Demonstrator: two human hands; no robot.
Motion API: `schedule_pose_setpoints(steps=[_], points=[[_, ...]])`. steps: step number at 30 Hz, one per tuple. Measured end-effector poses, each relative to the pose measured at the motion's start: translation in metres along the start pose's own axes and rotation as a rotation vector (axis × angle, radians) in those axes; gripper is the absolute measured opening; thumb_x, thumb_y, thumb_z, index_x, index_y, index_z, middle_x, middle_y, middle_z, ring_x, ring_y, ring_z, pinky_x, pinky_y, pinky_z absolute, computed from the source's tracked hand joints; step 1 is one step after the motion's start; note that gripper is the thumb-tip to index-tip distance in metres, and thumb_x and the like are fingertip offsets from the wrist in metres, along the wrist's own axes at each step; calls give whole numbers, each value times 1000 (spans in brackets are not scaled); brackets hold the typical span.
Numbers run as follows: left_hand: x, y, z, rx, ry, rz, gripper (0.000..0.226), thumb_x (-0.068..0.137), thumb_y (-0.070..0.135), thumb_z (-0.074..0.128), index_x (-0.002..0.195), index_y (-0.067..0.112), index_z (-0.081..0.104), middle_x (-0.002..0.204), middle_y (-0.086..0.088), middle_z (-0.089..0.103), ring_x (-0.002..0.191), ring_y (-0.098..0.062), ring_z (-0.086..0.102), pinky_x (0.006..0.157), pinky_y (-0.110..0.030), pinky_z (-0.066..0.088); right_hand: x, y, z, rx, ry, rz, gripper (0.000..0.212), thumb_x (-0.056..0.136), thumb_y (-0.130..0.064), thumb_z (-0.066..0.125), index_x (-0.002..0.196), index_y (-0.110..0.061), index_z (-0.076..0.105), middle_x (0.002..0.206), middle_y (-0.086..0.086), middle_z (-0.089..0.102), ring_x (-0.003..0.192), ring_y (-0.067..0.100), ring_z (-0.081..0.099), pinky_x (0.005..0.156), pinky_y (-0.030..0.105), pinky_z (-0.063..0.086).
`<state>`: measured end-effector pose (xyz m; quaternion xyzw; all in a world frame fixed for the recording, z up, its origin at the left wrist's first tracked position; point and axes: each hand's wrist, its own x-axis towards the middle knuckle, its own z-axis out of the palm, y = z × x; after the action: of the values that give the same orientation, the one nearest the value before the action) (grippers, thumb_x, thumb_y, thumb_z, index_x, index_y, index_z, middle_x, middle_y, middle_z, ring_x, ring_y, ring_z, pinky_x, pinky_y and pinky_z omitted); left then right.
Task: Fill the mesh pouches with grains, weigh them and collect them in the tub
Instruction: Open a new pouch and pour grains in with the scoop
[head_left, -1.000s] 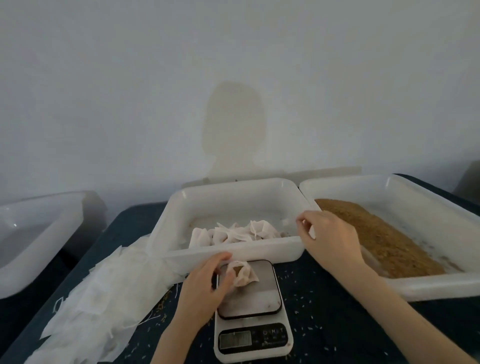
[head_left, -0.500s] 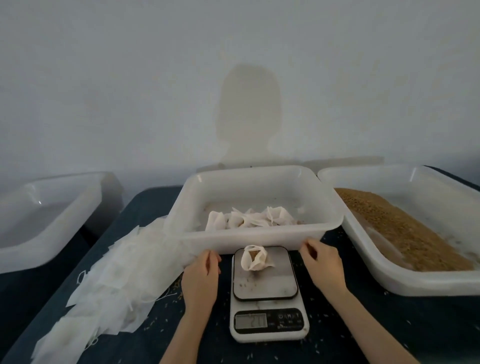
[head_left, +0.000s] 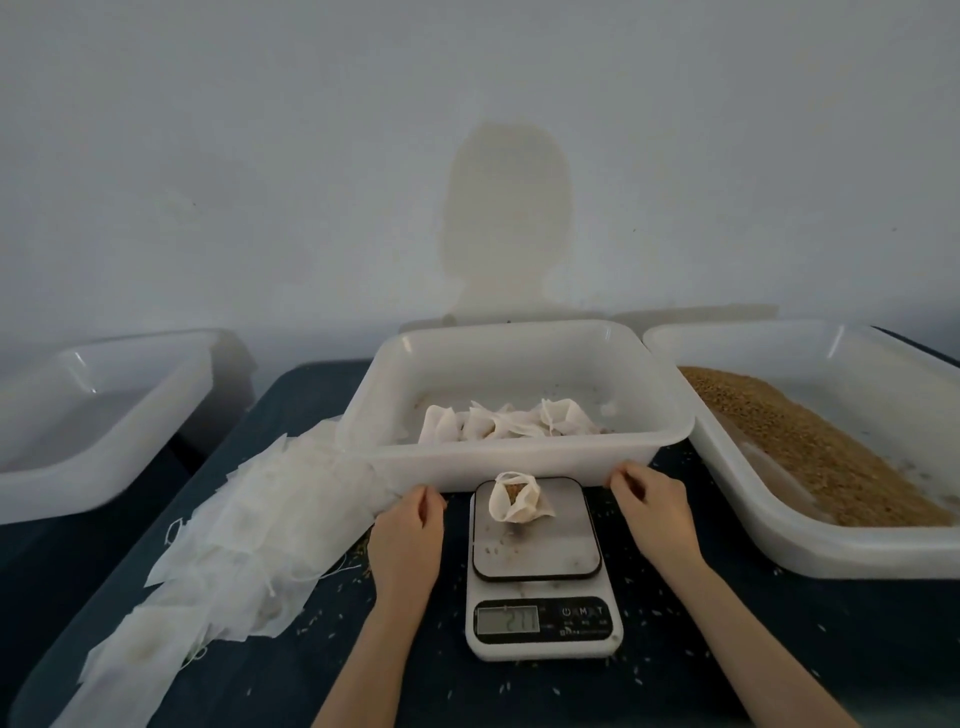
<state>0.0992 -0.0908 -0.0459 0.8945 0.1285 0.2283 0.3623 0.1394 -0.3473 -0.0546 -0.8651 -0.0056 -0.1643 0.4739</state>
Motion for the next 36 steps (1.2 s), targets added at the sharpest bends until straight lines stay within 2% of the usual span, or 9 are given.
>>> schedule_pose_setpoints(steps=[4,11,15,18,20,23,27,33,36], points=[[0,0,0,-11,1,8,29,97,25,46,75,16,62,61,0,58,59,-18,57,62,-32,49,0,-1,0,8,-9,9,23,92,-23,55,69,-23,62,58,0,57,45,3,46,44,17,35],[1,-1,0,-3,-7,-2,29,97,25,46,75,16,62,62,1,59,60,-17,58,62,-28,47,-2,-1,-1,2,-4,-30,24,92,-23,55,70,-29,62,59,-4,59,48,5,50,44,17,38],[2,0,-2,-35,-19,-31,29,97,23,45,75,15,63,64,-1,60,62,-18,58,61,-26,45,-8,-18,-5,-14,-36,-159,19,91,-20,61,80,-36,63,66,-9,61,61,7,59,55,21,49],[2,1,-2,-35,-26,-37,29,97,24,45,75,16,62,64,0,61,62,-17,58,58,-23,42,-16,-47,-7,-28,-170,-358,19,83,-40,66,98,-46,57,87,-19,60,69,6,58,59,15,45],[3,1,-1,-15,-41,-17,30,97,25,45,75,15,62,64,0,60,61,-16,58,58,-23,43,-19,-70,-2,-187,-274,-487,40,75,-64,58,110,-47,52,106,-31,50,79,0,56,63,11,44],[2,0,0,42,-46,7,30,98,28,46,75,16,62,63,3,60,59,-12,57,57,-21,43,-18,-92,13,-438,-383,-559,54,72,-69,49,121,-46,47,117,-33,41,84,-8,49,67,9,38],[1,-1,0,37,-34,9,30,97,28,47,74,16,62,60,3,58,57,-13,57,59,-27,47,-8,-104,16,-452,-395,-482,17,90,-44,56,99,-34,66,99,-17,64,88,2,58,77,20,46],[0,0,1,56,-39,22,30,97,28,48,73,16,62,60,5,59,57,-13,56,53,-20,37,21,-125,-5,-250,-313,-364,11,91,-32,60,81,-32,65,73,-18,58,69,-3,54,67,19,42],[0,-1,2,78,-33,24,30,97,28,48,74,17,62,59,5,58,56,-11,55,51,-17,35,41,-139,-19,-104,-181,-282,26,91,-30,61,67,-38,54,62,-15,56,59,-1,52,59,17,39]])
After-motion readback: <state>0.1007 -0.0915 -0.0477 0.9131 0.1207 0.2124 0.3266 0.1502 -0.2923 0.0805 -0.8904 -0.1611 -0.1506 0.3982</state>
